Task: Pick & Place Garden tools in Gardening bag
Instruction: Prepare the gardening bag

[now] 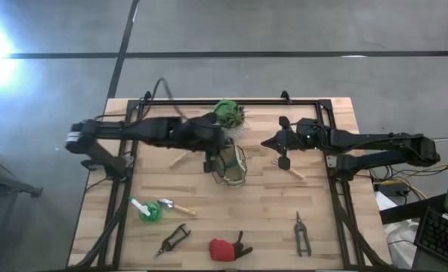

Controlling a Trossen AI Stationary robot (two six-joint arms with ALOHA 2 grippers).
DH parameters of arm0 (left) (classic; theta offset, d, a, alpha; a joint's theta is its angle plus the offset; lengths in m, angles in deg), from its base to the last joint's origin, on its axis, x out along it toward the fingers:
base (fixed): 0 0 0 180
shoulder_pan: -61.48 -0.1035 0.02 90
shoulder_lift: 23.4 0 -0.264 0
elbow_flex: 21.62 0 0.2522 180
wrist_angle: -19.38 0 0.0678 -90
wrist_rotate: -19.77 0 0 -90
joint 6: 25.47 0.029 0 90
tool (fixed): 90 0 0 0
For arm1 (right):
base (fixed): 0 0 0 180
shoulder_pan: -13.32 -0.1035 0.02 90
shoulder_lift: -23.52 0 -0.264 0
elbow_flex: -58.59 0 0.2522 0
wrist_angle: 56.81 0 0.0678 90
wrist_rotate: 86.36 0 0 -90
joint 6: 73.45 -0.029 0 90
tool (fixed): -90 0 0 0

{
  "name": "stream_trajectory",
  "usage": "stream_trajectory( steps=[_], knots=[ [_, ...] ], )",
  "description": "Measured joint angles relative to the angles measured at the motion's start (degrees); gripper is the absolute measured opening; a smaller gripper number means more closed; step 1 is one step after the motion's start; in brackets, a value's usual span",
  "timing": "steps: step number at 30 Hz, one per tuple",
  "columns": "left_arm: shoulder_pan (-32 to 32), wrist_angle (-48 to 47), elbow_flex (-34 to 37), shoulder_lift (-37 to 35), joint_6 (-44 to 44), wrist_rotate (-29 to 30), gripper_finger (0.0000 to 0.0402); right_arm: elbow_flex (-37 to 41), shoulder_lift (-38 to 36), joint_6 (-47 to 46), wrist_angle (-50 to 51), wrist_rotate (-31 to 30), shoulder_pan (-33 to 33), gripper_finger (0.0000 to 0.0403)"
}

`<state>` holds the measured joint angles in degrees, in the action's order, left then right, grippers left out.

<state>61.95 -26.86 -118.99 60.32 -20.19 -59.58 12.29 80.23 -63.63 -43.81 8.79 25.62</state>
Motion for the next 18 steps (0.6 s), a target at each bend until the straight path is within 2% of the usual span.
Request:
stream_trajectory(
  steps=[4,12,18],
  knots=[
    [0.0,13.8,14.1,-7.8,-0.3,0.1,0.0006,0.0,0.0,0.5,-3.1,-0.2,-2.5,0.0008],
    [0.0,36.6,36.4,-20.8,-4.1,0.1,0.0004,0.0,0.8,-1.9,-8.9,-0.2,-6.0,0.0008],
    [0.0,55.6,49.8,-27.1,-4.3,0.0,0.0007,-0.4,7.1,-1.1,-14.9,0.0,-9.1,0.0008]
  ],
)
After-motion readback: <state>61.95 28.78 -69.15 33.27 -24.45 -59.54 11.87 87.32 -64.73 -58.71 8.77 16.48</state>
